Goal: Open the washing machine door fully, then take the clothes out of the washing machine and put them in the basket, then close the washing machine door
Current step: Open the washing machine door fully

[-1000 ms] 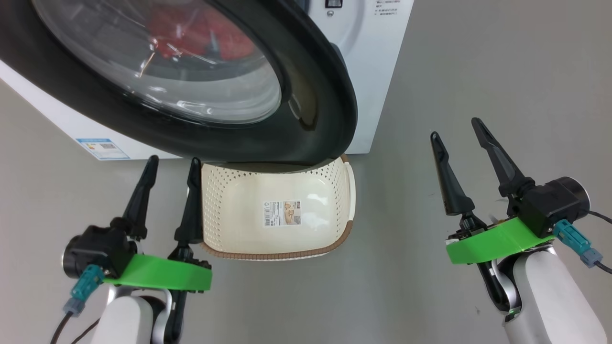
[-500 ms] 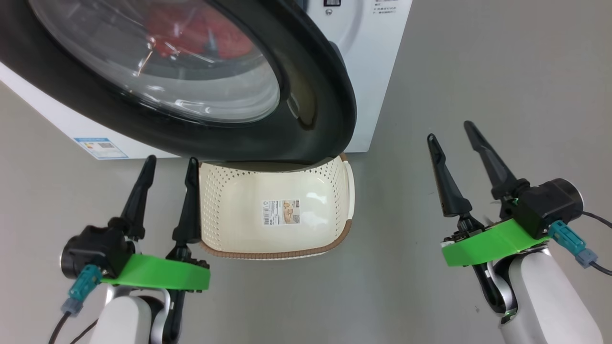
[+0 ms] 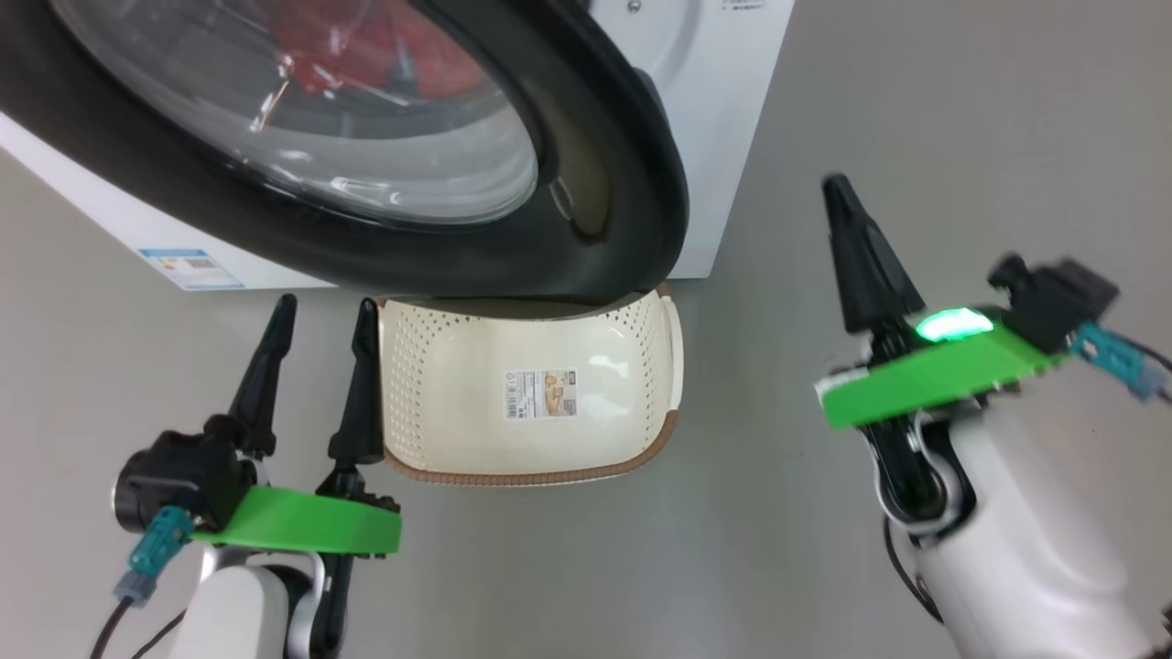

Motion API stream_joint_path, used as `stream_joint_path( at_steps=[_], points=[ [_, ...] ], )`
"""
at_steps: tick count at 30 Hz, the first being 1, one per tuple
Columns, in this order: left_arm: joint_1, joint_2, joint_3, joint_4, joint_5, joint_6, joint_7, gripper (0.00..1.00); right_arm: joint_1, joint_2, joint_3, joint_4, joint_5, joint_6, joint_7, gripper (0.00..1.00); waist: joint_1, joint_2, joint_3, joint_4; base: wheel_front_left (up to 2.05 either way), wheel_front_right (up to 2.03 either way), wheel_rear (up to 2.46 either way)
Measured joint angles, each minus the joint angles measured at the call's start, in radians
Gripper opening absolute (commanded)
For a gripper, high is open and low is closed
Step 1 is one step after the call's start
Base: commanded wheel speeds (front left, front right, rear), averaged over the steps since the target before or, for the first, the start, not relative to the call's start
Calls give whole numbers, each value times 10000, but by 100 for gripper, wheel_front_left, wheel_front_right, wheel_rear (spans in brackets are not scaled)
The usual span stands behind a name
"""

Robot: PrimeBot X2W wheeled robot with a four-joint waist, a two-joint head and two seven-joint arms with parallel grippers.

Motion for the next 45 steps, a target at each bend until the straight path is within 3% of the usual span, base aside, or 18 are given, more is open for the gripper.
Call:
stream_joint_path(
  at_steps=[5, 11, 12, 19, 26, 36, 45],
  points=[
    [-11, 0, 29, -35, -4, 10, 0, 100, -1165, -165, 719, 631, 1975, 0, 303, 0, -1, 0, 108, 112, 0, 0, 0],
    [-41, 0, -29, -94, -8, 52, 0, 100, -2236, -405, 819, 1116, 4644, -2, 1647, 0, 0, 0, 274, 261, 0, 0, 0],
    [-48, 0, -71, -125, -13, 96, 0, 100, -2560, -407, 792, 1174, 5455, -2, 2075, 0, 0, 0, 347, 304, 0, 0, 0],
    [-311, -2, -209, -134, -35, 100, 0, 100, -3565, -541, 483, 1691, 8195, -2, 4249, 0, 0, 0, 626, 480, 0, 0, 0],
    [-457, -4, -401, -121, -40, 111, 0, 100, -4290, -575, -102, 2798, 10504, -4, 7005, 0, 0, 0, 759, 733, 0, 0, 0],
    [-466, -4, -560, -12, -102, 111, 0, 100, -4799, -681, -128, 3730, 11200, -4, 9465, 0, 0, 0, 672, 1063, 0, 0, 0],
    [-454, -4, -639, 201, -102, 109, 0, 100, -4747, -715, -153, 3708, 10960, -4, 9818, 0, 0, 0, 393, 1172, 0, 0, 0]
  ],
)
